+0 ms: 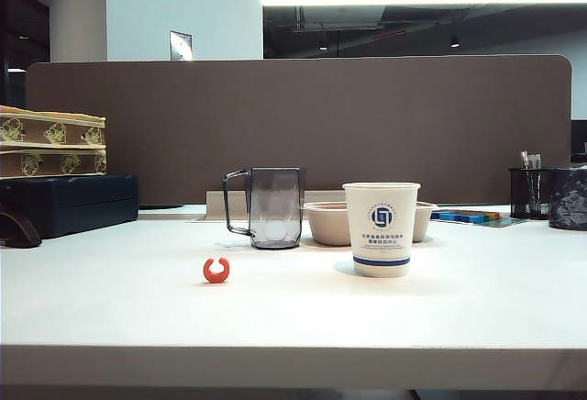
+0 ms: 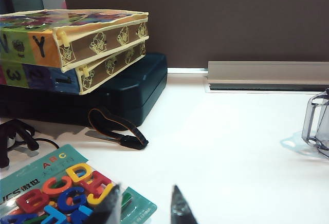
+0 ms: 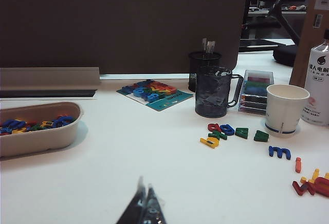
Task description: Pick up the letter "c" and put it in the paper cup.
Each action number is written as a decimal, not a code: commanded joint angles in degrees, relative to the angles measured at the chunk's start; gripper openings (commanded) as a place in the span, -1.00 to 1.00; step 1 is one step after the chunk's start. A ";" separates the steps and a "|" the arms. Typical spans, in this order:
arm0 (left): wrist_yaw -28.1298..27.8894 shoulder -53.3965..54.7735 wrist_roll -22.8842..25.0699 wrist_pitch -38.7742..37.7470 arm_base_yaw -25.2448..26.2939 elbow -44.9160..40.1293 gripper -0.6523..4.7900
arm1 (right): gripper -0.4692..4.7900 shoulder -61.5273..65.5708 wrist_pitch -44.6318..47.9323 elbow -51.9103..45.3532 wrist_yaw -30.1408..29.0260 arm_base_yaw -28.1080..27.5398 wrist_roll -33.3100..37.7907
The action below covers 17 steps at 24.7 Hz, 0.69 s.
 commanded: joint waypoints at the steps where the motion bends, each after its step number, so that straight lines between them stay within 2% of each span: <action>1: 0.20 0.04 -0.20 0.46 0.07 0.26 -0.32 | -0.83 0.00 0.87 -0.42 0.07 0.00 -0.02; 5: 0.20 0.04 -0.20 0.44 0.07 0.26 -0.34 | -0.83 0.00 1.01 -0.42 0.04 0.00 -0.02; 7: 0.20 0.04 -0.20 0.44 0.07 0.26 -0.54 | -0.83 0.00 0.92 -0.42 -0.24 0.02 0.02; 10: 0.20 0.04 -0.20 0.44 0.07 0.26 -0.70 | -0.83 0.00 0.87 -0.42 -1.16 0.02 0.04; 16: 0.24 0.04 -0.22 0.42 0.07 0.26 -0.71 | -0.83 0.00 0.55 -0.42 -1.42 0.02 0.04; 17: 0.70 0.04 -0.22 0.42 0.07 0.26 -0.78 | -0.83 0.00 0.55 -0.42 -1.42 0.02 0.04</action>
